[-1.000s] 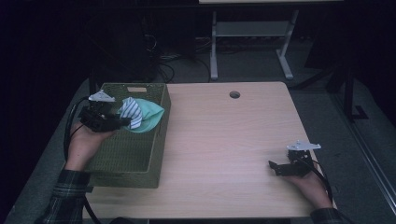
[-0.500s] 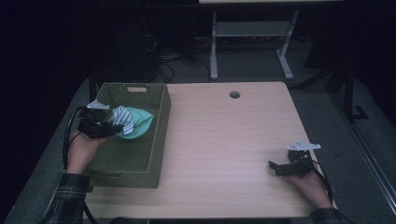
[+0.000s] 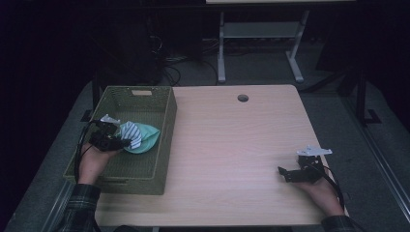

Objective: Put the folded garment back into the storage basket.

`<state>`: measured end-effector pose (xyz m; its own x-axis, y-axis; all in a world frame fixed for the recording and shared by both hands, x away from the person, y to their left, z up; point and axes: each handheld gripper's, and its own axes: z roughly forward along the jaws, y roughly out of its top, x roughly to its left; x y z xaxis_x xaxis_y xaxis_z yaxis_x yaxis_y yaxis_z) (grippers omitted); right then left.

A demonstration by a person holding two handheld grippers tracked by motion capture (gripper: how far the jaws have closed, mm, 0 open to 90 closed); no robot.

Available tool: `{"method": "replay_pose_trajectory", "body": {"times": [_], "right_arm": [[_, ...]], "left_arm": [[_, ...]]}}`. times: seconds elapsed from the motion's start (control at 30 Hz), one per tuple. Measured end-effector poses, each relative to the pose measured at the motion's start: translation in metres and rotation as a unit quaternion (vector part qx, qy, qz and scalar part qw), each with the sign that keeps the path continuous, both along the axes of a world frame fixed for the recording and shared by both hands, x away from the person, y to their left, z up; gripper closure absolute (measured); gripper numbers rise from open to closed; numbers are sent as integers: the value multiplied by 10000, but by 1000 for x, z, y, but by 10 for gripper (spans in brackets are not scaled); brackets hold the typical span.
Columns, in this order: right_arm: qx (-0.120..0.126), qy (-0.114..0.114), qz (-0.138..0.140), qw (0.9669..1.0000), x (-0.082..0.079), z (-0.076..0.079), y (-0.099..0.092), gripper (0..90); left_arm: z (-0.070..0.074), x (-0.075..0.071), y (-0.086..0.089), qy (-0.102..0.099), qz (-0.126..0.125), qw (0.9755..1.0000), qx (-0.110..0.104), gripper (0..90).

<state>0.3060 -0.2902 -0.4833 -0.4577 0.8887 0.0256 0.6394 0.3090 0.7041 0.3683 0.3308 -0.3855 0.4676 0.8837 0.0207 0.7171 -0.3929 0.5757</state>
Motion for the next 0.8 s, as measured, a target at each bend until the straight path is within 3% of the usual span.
{"method": "replay_pose_trajectory", "body": {"times": [0.6, 0.7, 0.8], "right_arm": [[13, 3, -4, 10000, 0, 0, 0, 28], [14, 4, -5, 10000, 0, 0, 0, 28], [14, 4, -4, 10000, 0, 0, 0, 28]], "left_arm": [[-16, 6, -2, 412, -81, 9991, 32, 677], [-18, 7, -2, 426, -75, 9990, 66, 617], [-19, 7, -2, 404, -19, 9991, 113, 493]]}}
